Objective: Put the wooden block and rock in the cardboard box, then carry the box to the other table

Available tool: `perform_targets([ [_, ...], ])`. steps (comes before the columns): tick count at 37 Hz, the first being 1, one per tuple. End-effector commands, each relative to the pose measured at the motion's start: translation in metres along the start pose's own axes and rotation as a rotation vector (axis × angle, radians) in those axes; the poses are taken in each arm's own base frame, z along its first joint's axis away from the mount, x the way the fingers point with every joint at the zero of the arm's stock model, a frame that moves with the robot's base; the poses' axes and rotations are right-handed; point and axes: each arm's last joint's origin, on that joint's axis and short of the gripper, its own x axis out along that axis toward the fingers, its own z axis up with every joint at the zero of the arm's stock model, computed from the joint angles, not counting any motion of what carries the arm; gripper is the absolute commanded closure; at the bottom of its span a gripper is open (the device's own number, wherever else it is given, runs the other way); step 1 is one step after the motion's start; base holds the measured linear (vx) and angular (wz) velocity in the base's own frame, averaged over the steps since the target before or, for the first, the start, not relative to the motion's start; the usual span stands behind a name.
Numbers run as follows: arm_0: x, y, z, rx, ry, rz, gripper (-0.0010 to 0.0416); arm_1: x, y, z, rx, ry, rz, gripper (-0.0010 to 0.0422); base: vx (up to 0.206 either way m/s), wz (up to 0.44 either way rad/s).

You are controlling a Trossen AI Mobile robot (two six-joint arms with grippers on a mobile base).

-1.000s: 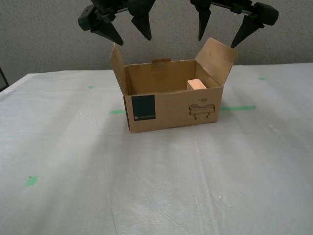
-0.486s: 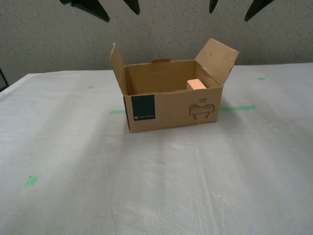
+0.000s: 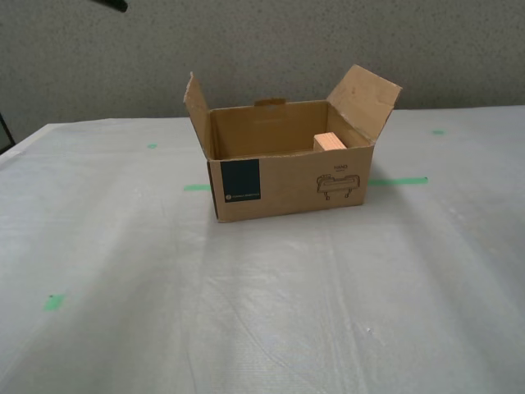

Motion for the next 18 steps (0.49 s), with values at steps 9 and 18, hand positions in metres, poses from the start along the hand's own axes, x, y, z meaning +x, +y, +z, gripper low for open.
perform_targets([
  [9,0.014,-0.021,-0.051,0.039,-0.012,0.003,0.0009,-0.006,0.007,-0.044,-0.044,-0.035,-0.008,0.0016,0.000,0.000],
  [18,0.029,-0.031,-0.075,0.041,0.035,-0.012,0.0009,-0.007,0.009,-0.052,-0.050,-0.014,-0.006,0.0016,0.000,0.000],
])
